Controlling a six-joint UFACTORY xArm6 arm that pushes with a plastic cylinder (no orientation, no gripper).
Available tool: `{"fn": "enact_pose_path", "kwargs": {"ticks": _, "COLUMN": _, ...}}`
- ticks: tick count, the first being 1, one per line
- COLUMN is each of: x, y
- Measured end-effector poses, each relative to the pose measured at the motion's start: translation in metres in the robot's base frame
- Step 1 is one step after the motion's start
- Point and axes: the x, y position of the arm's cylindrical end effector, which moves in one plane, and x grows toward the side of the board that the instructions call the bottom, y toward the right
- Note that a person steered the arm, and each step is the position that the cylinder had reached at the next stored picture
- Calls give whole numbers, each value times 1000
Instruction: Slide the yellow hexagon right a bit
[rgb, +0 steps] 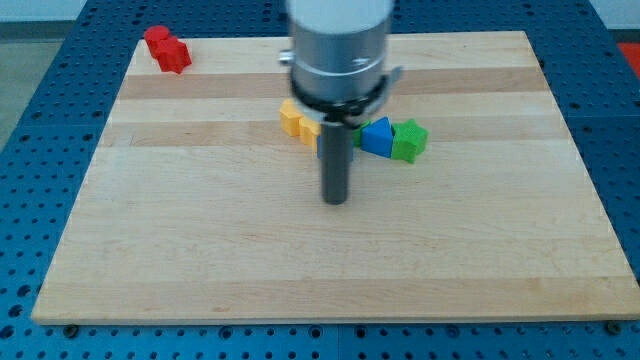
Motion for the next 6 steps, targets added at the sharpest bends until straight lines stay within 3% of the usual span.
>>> {"fn": "enact_pose_path", "kwargs": {"ticks": 2, "x": -94, "y": -71}}
{"fn": "enact_pose_path", "kwargs": {"ticks": 5, "x": -140, "y": -34}}
{"fn": "enact_pose_path", "kwargs": {"ticks": 6, "x": -140, "y": -66}}
